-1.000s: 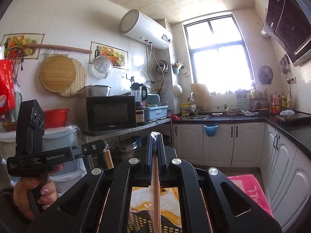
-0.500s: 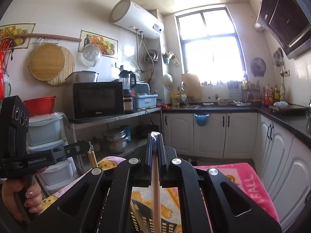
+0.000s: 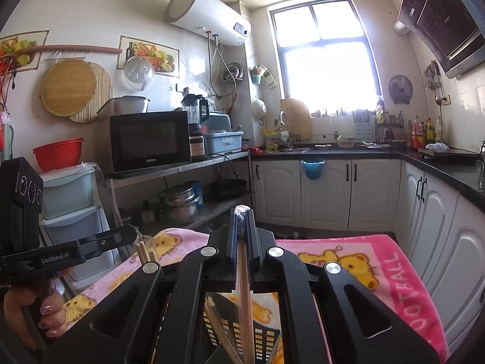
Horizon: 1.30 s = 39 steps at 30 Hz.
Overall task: Organize utensils
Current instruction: 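Open the left tool into the caddy while the right tool releases its bundle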
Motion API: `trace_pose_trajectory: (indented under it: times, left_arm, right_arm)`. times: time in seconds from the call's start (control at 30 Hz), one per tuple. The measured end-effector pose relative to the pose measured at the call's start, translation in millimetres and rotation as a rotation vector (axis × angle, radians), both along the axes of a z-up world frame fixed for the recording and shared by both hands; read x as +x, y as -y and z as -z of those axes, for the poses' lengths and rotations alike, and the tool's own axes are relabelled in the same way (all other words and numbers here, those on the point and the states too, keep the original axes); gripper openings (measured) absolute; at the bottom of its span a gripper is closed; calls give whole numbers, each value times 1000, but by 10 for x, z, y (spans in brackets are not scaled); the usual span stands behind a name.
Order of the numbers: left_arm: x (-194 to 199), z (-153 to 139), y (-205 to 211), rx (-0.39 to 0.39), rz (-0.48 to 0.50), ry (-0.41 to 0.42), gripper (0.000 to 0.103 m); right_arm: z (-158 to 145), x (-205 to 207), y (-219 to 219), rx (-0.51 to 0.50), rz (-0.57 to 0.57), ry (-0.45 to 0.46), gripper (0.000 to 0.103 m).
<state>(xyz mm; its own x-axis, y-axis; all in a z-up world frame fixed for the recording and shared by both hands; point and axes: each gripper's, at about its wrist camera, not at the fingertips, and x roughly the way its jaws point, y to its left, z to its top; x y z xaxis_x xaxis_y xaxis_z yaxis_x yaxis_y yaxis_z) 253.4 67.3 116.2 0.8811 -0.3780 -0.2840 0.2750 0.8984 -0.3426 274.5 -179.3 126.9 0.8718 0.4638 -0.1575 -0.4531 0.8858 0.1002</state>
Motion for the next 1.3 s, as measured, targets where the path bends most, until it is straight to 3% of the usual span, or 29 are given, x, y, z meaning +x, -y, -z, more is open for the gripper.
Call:
trace_pose_trajectory:
  times: [0.27,0.53,0.97,1.3]
  left_arm:
    - [-44,78,-31,-7,-4,-20,4]
    - [-166,106,-28,14,-19,-27,37]
    - [-331,229,-70,21,-40,-78,67]
    - [-482,268,-77,24,-37,-81,90]
  right_arm:
    - [101,-38,14,-14,9,-43,16]
    - [200,-107,83,-24,28,-88,22]
    - [386,-253,235,-39,40,-192,32]
    - [419,-400,260,-48,14,-216,43]
